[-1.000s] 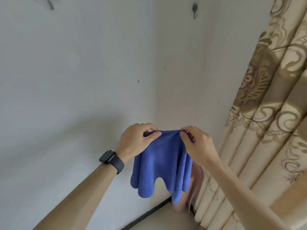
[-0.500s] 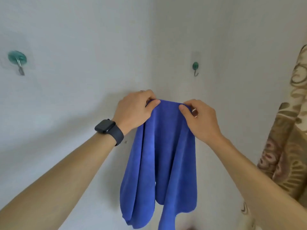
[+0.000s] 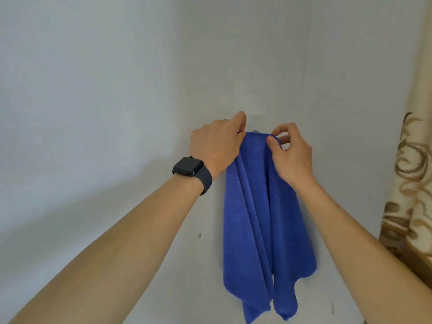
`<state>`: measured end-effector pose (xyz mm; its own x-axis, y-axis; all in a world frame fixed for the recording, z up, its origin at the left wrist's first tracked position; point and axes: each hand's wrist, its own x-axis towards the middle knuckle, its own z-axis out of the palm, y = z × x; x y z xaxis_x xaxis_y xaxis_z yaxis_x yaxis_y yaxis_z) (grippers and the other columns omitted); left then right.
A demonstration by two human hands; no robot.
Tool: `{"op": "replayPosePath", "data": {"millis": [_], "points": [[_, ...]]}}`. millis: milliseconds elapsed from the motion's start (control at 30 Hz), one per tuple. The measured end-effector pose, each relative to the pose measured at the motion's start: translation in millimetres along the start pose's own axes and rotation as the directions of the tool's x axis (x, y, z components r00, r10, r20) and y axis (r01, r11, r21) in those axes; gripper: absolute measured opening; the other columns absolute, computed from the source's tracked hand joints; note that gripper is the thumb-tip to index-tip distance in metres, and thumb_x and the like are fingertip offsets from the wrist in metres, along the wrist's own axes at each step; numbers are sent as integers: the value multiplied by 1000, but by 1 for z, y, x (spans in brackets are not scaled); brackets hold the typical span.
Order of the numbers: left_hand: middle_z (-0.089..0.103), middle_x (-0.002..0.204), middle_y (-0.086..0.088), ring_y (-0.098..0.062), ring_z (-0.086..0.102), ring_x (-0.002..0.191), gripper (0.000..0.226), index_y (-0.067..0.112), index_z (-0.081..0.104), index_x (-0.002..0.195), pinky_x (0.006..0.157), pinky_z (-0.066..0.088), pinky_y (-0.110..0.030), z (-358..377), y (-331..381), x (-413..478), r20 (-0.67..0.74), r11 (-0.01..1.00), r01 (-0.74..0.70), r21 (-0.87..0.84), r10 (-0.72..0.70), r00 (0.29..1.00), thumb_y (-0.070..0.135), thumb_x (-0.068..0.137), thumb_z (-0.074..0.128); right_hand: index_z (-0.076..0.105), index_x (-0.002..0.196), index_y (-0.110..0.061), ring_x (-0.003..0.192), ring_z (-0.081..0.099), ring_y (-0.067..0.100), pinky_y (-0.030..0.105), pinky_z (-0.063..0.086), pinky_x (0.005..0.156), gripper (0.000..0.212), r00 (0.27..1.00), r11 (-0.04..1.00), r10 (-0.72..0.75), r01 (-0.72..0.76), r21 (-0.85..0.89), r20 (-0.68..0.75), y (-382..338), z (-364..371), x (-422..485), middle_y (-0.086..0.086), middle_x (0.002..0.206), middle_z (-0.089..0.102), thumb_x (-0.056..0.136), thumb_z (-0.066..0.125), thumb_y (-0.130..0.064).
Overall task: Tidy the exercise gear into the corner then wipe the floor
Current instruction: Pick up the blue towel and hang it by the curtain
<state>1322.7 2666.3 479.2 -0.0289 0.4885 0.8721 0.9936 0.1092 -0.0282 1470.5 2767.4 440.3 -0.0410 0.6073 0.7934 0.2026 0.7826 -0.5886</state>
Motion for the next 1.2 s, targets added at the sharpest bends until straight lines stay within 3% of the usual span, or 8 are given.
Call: {"op": "replayPosePath", "data": {"millis": [167,333,467,633,833,900,1000,1200], "points": [[61,82,-1,-25,55,67,14,23,54,106,49,23,-29,26,5,-7,29,998,-8,69,6,1000,27,105,41,61,95,-32,78,58,-2,7,40,60,3,997,998,54,-56,34,54,23,12,-5,-13,86,63,96,59,-30],[62,82,3,-21,56,68,23,25,58,109,50,28,-29,45,21,-39,90,997,60,-46,-55,994,38,105,39,62,97,-39,72,60,-8,5,44,61,14,993,989,80,-90,114,88,30,19,-39,-17,85,64,100,54,-28],[63,96,4,-17,60,74,30,32,57,129,53,39,-29,59,29,-77,52,973,138,-183,-130,990,39,105,40,57,127,-42,87,60,2,18,49,75,32,994,1000,21,-22,5,103,47,27,-89,-13,106,60,103,46,-25],[64,114,5,-16,61,91,42,30,56,137,60,54,-33,78,15,-161,31,992,-22,-127,27,999,28,96,57,46,146,-23,128,45,14,25,42,101,51,988,971,-145,152,-186,51,77,30,-178,-2,146,46,98,54,-11],[66,116,8,-16,64,97,44,32,63,123,74,53,-29,87,-17,-337,322,999,47,5,-46,946,25,81,70,41,150,-20,150,21,23,45,42,110,66,957,971,2,68,-230,288,115,48,-307,-2,166,10,90,66,-11],[68,114,9,-14,65,100,44,34,65,120,78,54,-30,72,-29,-398,421,984,154,84,-175,890,26,78,73,36,152,-24,151,16,20,48,41,111,68,901,965,105,10,-261,421,117,56,-353,-7,166,6,90,66,-17],[70,107,10,-15,67,96,40,33,70,113,76,56,-31,30,-45,-482,496,921,311,234,-388,777,25,75,78,33,152,-27,152,9,10,46,33,117,62,740,975,132,23,-221,659,105,72,-417,-11,165,9,96,58,-23],[70,116,7,-18,64,109,33,29,69,120,89,52,-37,-115,-56,-624,423,623,582,522,-782,457,25,88,66,48,140,-40,146,7,-9,29,27,118,38,259,991,-126,85,108,958,7,102,-517,-28,153,31,102,45,-33]]}}
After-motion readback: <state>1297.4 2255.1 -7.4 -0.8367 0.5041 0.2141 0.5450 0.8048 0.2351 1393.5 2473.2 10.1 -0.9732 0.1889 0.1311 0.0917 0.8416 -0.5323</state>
